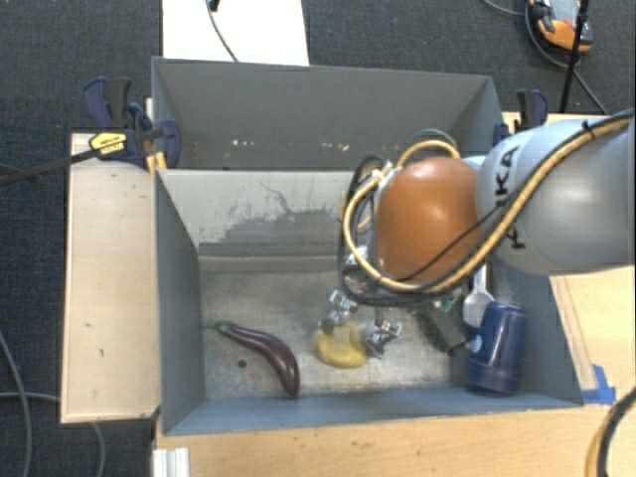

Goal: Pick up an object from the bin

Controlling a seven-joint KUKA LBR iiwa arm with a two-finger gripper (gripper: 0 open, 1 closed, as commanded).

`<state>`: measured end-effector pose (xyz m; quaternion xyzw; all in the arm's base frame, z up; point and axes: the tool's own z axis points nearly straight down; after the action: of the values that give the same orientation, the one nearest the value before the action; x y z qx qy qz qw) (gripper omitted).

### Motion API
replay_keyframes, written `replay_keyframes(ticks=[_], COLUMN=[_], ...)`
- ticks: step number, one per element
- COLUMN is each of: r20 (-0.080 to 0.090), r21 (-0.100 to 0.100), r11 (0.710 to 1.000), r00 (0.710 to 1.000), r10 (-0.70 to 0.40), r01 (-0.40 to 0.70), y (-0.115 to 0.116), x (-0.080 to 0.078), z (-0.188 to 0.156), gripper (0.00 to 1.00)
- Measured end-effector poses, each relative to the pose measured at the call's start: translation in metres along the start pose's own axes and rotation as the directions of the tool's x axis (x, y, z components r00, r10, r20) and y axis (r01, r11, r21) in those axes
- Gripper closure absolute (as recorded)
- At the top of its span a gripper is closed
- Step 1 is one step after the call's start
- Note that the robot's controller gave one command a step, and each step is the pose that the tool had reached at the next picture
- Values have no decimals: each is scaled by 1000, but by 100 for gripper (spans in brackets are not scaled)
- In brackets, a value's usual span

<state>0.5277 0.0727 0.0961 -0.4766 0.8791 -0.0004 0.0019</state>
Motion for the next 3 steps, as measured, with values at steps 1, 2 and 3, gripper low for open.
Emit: replay_keyframes(ticks=[1,2,3], r20=[12,10,5], r21=[6,12,19], r11=[991,933,968], r00=[991,933,969], r10=[-134,-359,-248], r01=[134,358,248], y=[-2,-8,-5], x=[6,13,13], z=[2,2,2], gripper=[100,100,100])
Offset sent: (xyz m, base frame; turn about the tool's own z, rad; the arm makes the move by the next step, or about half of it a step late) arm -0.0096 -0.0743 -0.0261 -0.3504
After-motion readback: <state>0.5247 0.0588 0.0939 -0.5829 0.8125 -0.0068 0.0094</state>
